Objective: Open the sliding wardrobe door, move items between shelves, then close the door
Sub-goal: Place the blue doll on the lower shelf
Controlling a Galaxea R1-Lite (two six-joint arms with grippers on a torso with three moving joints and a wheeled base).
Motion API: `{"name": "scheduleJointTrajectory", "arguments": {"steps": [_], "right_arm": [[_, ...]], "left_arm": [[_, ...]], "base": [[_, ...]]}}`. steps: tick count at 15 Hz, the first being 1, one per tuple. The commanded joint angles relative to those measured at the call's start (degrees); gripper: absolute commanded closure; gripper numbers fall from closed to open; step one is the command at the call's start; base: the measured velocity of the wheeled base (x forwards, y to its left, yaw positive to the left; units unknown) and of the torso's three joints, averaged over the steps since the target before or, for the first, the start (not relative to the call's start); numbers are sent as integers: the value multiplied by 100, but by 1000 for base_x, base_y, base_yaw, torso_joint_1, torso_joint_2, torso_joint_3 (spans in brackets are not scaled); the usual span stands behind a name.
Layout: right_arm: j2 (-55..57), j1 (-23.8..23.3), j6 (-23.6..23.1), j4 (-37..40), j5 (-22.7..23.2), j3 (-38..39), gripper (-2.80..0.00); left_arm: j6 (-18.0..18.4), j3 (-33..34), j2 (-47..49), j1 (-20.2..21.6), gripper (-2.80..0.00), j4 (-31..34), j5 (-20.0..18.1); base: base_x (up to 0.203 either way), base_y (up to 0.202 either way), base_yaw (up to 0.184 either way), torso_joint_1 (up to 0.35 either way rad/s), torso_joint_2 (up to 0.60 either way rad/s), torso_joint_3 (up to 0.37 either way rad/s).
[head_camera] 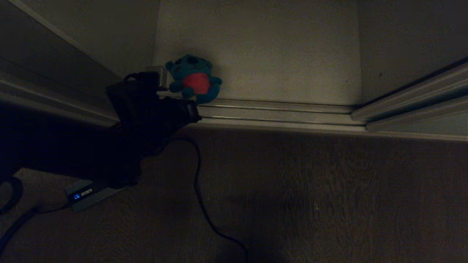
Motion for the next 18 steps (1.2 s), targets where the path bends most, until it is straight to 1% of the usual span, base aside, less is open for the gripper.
{"name": "scheduleJointTrajectory", "arguments": {"steps": [1,3,4,6,9,13,15,18], "right_arm": [[-2,0,-6,1,7,18,0],[-2,0,-6,1,7,18,0],[-2,0,-6,1,-1,18,0],[-2,0,-6,1,7,18,0],[-2,0,-6,1,6,18,0],[-2,0,-6,1,7,18,0],[-2,0,-6,1,7,18,0],[-2,0,-6,1,7,18,0]], "left_arm": [[94,-785,801,11,0,-163,126],[144,-1506,1333,55,0,-256,360],[162,-1669,1464,70,0,-286,475],[187,-2270,1902,78,0,-267,602],[272,-2949,2311,86,0,-261,829],[276,-3184,2349,86,0,-237,944],[276,-3653,2518,80,0,-164,990],[266,-4143,2686,80,0,-47,1031]], "base": [[0,0,0,0,0,0],[0,0,0,0,0,0],[0,0,0,0,0,0],[0,0,0,0,0,0],[0,0,0,0,0,0],[0,0,0,0,0,0],[0,0,0,0,0,0],[0,0,0,0,0,0]]}}
